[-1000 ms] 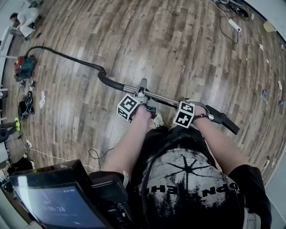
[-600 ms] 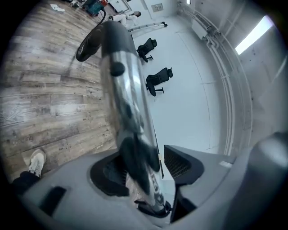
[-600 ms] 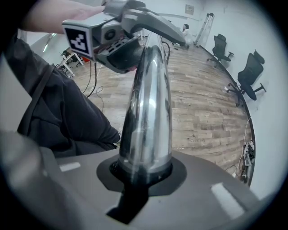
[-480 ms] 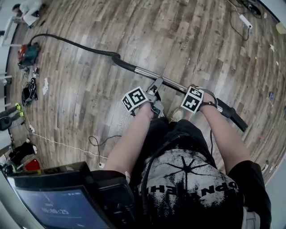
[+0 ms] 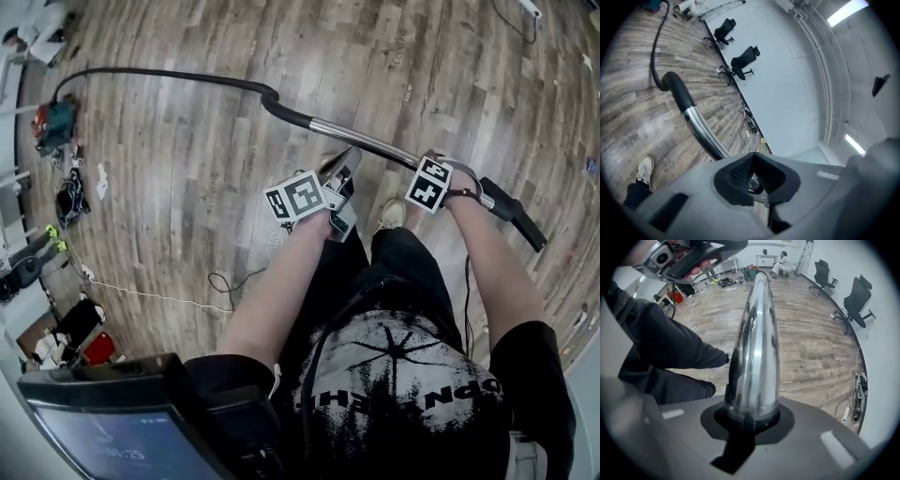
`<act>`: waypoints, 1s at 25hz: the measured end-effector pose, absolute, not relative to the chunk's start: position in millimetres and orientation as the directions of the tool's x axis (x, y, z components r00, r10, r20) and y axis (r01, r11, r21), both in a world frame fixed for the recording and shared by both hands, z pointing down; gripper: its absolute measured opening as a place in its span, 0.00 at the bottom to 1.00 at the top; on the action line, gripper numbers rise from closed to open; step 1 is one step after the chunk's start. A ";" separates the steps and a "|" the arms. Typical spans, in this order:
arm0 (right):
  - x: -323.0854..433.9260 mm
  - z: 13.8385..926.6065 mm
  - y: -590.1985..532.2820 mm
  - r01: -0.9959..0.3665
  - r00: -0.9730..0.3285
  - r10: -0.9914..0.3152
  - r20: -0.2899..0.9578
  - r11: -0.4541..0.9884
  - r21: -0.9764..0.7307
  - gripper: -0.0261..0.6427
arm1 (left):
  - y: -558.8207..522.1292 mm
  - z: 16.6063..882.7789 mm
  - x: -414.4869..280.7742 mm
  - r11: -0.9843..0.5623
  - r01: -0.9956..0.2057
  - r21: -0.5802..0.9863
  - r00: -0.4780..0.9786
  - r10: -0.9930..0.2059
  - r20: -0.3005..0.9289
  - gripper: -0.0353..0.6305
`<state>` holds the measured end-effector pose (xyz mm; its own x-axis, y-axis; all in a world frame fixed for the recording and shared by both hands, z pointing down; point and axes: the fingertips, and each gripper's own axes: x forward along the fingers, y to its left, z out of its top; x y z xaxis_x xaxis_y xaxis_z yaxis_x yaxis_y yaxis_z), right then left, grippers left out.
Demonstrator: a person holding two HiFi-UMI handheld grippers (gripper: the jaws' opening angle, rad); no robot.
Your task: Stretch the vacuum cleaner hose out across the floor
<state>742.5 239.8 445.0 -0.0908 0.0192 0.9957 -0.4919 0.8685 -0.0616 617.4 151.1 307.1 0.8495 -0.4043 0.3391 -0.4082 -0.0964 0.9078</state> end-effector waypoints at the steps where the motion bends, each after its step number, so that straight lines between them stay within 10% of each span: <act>1: 743.8 450.6 239.5 -0.485 -0.084 0.012 0.996 0.873 -0.051 0.15 | 149.3 312.1 619.5 -0.134 -0.413 0.901 0.864 -0.371 0.341 0.05; 25: 879.2 758.5 219.6 -0.465 -0.038 -0.087 0.995 0.883 0.059 0.14 | 106.8 519.1 728.4 -0.669 -0.245 0.702 0.957 -0.052 0.284 0.05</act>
